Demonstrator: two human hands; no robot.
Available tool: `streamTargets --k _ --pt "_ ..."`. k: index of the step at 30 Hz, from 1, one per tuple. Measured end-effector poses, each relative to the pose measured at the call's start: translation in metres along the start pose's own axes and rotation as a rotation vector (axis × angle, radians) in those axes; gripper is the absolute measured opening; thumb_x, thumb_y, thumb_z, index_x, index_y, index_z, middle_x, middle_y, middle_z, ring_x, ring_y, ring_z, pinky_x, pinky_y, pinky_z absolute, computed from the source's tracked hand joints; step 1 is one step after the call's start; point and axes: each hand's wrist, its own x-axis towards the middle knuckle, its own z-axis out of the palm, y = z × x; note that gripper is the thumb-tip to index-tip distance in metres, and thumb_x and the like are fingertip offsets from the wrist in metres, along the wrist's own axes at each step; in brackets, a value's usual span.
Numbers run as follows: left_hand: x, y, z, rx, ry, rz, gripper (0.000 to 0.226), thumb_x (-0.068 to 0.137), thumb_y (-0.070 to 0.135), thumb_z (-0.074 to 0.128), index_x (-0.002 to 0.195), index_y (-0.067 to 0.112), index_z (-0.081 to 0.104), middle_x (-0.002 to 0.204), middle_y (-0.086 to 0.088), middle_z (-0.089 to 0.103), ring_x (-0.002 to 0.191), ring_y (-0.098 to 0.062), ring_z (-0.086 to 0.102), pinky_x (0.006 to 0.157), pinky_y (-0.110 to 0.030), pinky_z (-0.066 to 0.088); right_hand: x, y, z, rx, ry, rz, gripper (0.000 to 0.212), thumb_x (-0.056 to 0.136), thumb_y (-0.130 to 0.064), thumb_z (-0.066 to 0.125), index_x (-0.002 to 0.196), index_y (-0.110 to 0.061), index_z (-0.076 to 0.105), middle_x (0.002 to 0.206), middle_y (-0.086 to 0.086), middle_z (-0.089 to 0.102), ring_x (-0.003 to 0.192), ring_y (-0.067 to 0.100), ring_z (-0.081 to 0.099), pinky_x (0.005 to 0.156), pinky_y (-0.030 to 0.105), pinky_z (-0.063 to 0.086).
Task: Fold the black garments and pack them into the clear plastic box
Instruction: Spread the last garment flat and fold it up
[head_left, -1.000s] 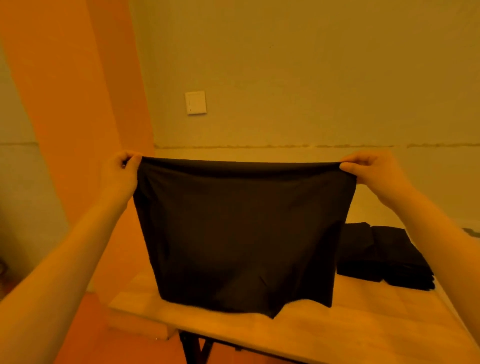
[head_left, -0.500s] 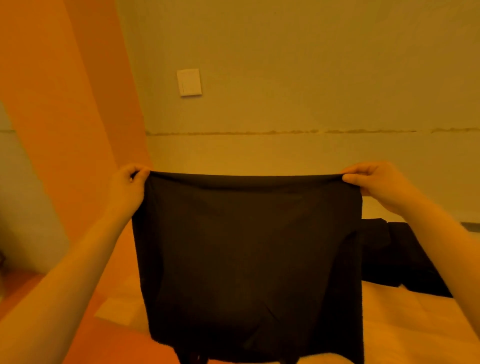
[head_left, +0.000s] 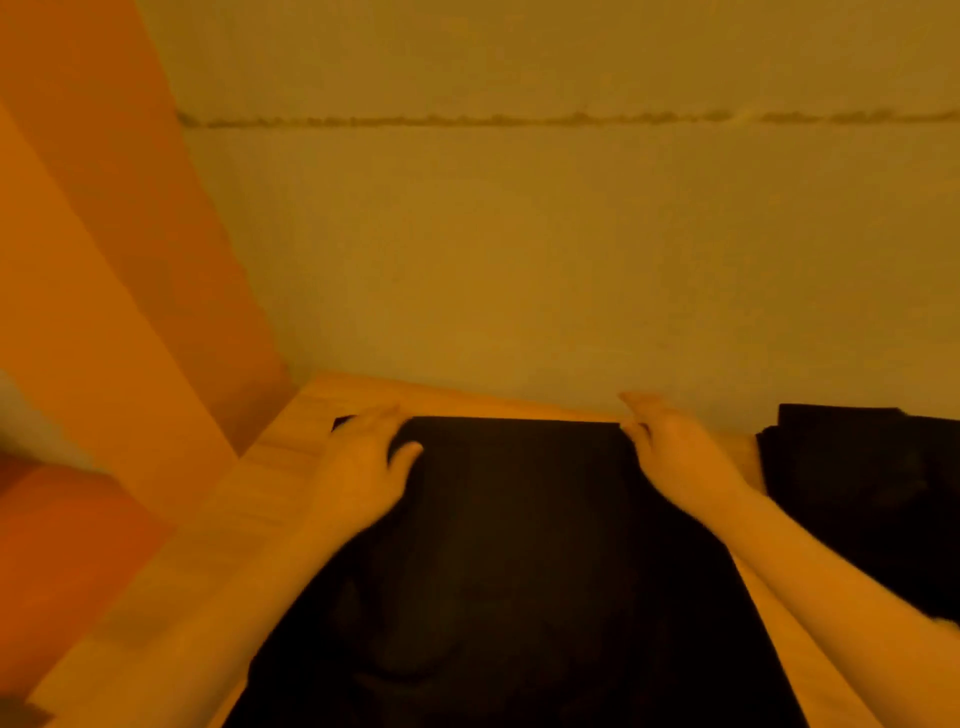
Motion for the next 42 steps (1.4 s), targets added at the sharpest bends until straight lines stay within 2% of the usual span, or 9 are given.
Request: streamTargets --k 5,18,23,28,31,34,37,40,42 --pt "-0.013 -0.012 0.035 0.280 -0.376 -0.199 0.064 0.097 0.052 0.021 0.150 0.022 0.004 0.158 -0.001 -0.004 0.145 -0.019 -0.008 0.116 -0.043 -0.001 -0.007 0.008 0.030 -0.311 -0.341 0.001 0.062 0.098 -0.045 0.029 0.149 -0.018 0.006 0.157 -0.001 0.002 0.144 0.014 0.000 0.116 0.035 0.006" --pt "-0.041 0.018 0.000 0.245 -0.452 -0.107 0.071 0.089 0.066 0.011 0.148 0.030 -0.007 0.154 0.004 -0.018 0.142 -0.016 -0.018 0.115 -0.044 -0.006 -0.072 -0.009 0.005 -0.196 -0.340 -0.093 0.065 0.095 -0.050 0.028 0.146 -0.027 -0.005 0.154 -0.009 -0.009 0.141 0.009 -0.011 0.116 0.033 0.000" --pt "-0.129 0.019 0.004 0.296 -0.461 -0.108 0.111 0.032 0.079 -0.043 0.135 0.041 -0.022 0.141 0.009 -0.030 0.131 -0.013 -0.028 0.109 -0.036 -0.011 -0.126 0.019 0.012 -0.322 -0.408 -0.118 0.110 0.034 -0.080 -0.041 0.133 -0.036 -0.019 0.144 -0.015 -0.023 0.131 0.002 -0.022 0.110 0.027 -0.008" --pt "-0.139 0.014 0.001 0.272 -0.412 -0.074 0.104 0.040 0.080 -0.040 0.134 0.043 -0.017 0.144 0.011 -0.025 0.135 -0.015 -0.024 0.107 -0.035 -0.012 -0.140 0.026 0.005 -0.337 -0.377 -0.095 0.109 0.035 -0.078 -0.042 0.132 -0.033 -0.020 0.147 -0.012 -0.021 0.132 0.003 -0.021 0.112 0.028 -0.006" --pt "-0.145 0.021 -0.006 0.284 -0.440 -0.086 0.104 0.045 0.083 -0.034 0.138 0.037 -0.018 0.144 0.008 -0.026 0.135 -0.018 -0.025 0.107 -0.038 -0.014 -0.151 0.010 -0.006 -0.318 -0.367 -0.075 0.076 0.070 -0.073 -0.007 0.131 -0.029 -0.021 0.152 -0.009 -0.017 0.136 0.006 -0.018 0.115 0.032 -0.003" --pt "-0.167 0.041 -0.006 0.358 -0.476 0.004 0.079 0.084 0.070 -0.005 0.147 0.028 0.019 0.154 0.000 0.020 0.141 -0.024 0.011 0.112 -0.046 0.012 -0.173 -0.020 -0.002 -0.250 -0.338 -0.222 0.062 0.091 -0.059 0.023 0.132 -0.035 -0.017 0.143 -0.016 -0.020 0.134 0.002 -0.019 0.113 0.029 -0.006" --pt "-0.193 0.050 0.009 0.351 -0.498 0.045 0.056 0.096 0.057 0.010 0.141 0.033 0.032 0.142 0.008 0.042 0.129 -0.019 0.044 0.108 -0.040 0.030 -0.195 -0.033 0.021 -0.260 -0.463 -0.389 0.090 0.056 -0.082 -0.020 0.132 -0.035 -0.018 0.140 -0.018 -0.023 0.134 0.005 -0.022 0.111 0.030 -0.011" --pt "-0.205 0.054 0.004 0.303 -0.491 0.038 0.054 0.095 0.059 0.007 0.146 0.041 0.004 0.149 0.006 0.030 0.135 -0.019 0.033 0.104 -0.041 0.028 -0.205 -0.022 0.027 -0.311 -0.530 -0.396 0.105 0.037 -0.076 -0.036 0.132 -0.037 -0.020 0.142 -0.015 -0.026 0.135 0.007 -0.023 0.108 0.030 -0.015" --pt "-0.208 0.052 0.002 0.259 -0.436 0.132 0.060 0.083 0.068 -0.004 0.138 0.048 -0.014 0.153 0.013 -0.006 0.143 -0.017 -0.005 0.112 -0.041 0.001 -0.211 -0.015 0.018 -0.296 -0.548 -0.391 0.093 0.047 -0.074 -0.024 0.133 -0.039 -0.019 0.144 -0.016 -0.025 0.136 0.005 -0.023 0.108 0.028 -0.015"
